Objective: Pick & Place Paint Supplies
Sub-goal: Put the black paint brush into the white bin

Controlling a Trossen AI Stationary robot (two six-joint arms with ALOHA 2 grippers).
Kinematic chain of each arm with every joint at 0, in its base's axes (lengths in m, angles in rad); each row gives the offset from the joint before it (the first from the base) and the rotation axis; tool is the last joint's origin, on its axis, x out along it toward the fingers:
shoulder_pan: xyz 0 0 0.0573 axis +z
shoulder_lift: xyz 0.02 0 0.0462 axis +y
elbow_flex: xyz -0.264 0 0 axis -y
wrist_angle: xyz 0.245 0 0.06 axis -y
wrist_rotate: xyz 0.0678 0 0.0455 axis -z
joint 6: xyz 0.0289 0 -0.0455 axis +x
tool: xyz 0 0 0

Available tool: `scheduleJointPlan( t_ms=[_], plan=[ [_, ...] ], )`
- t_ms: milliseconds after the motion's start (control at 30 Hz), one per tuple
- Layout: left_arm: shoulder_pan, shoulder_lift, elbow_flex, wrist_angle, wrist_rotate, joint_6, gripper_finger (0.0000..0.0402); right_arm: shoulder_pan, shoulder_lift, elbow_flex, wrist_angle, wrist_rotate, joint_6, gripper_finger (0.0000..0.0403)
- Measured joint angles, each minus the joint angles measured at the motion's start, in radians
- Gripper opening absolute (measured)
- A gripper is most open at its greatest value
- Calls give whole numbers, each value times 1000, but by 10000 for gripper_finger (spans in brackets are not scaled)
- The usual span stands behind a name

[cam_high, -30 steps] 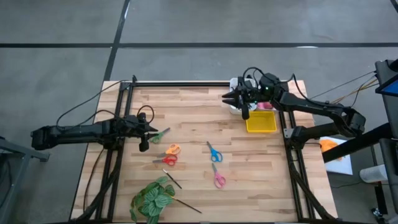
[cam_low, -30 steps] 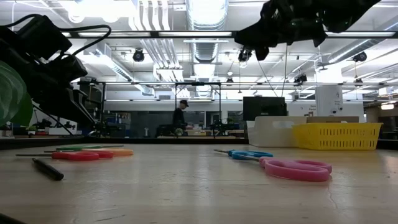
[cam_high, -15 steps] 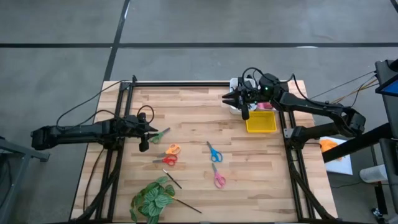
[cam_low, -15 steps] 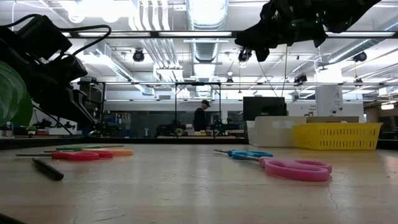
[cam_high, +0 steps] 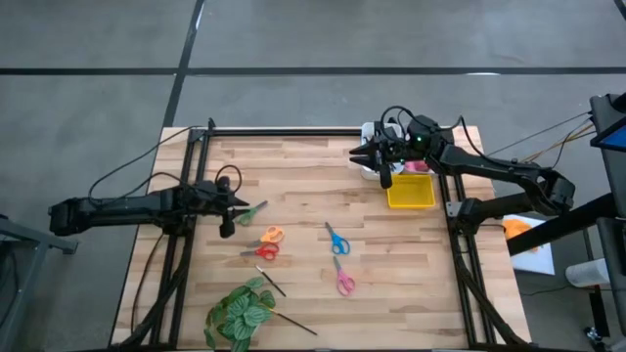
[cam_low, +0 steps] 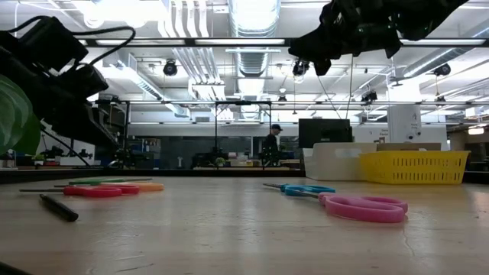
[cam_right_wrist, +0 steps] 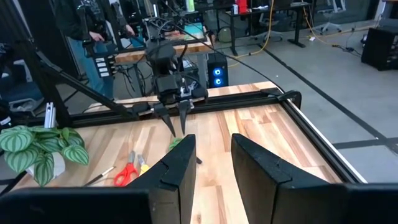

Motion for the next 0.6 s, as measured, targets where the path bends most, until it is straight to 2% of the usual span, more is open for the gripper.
scheduleJointPlan(
  t_ms=[267,333,500,600],
  plan=[
    [0,0,0,148,-14,-10,97,0,0,0,0,0,-1,100],
    [0,0,0,253,-14,-111,97,0,0,0,0,0,-1,100],
    [0,-1,0,552,-14,-592,97,0,0,0,0,0,-1,100],
    [0,-1,0,594,-13,-609,97,0,0,0,0,0,-1,100]
  ],
)
